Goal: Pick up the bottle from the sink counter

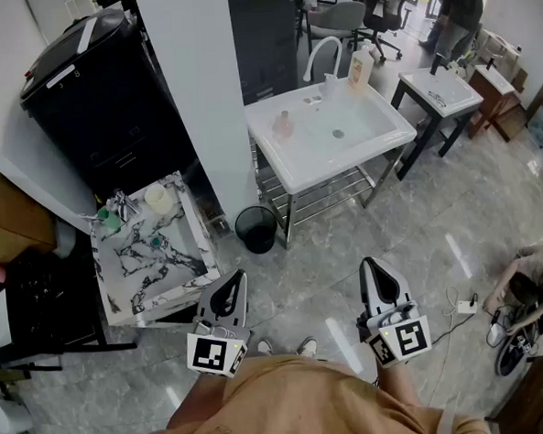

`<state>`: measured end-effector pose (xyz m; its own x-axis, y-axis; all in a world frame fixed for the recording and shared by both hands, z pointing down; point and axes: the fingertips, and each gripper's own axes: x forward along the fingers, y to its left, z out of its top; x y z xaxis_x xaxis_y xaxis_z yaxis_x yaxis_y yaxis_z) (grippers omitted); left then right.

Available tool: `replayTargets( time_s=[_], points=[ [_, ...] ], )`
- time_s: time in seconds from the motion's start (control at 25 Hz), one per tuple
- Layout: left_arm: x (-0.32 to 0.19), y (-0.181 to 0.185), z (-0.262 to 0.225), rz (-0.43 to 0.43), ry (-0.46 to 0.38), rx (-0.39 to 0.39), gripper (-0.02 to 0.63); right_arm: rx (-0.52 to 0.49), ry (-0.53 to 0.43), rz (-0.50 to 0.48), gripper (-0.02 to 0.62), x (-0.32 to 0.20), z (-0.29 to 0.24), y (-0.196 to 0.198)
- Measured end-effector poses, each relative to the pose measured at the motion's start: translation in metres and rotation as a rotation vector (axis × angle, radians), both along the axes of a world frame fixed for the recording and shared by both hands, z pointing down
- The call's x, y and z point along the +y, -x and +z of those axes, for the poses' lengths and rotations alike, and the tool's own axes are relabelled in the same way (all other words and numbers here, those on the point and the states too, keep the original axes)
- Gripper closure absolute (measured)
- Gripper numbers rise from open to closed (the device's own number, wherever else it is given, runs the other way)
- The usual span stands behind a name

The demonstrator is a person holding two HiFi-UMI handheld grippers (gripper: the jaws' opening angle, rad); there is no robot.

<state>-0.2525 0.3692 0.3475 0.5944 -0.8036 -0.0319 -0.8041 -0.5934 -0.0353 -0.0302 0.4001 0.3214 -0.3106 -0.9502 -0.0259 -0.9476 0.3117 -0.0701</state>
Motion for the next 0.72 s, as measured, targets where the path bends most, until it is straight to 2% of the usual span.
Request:
replayTargets(
  time_s=[0.32, 0.52, 0.72],
  points=[
    [-0.003, -0.008, 0.004, 0.001, 0.005, 0.006, 0.604, 0.001, 0.007, -0.007, 0.592, -0.001, 0.004, -0.005],
    [-0.006, -0.017, 0.005, -0.002, 0.008, 0.003, 0.604, -0.059, -0.014, -0.005, 0.592, -0.003, 0.000, -0.018],
    [-0.007, -0.031, 0.008, -0.018, 0.012, -0.003, 0.604, -0.022, -0.011, -0.011, 0.592, -0.004, 0.004, -0.033]
  ],
)
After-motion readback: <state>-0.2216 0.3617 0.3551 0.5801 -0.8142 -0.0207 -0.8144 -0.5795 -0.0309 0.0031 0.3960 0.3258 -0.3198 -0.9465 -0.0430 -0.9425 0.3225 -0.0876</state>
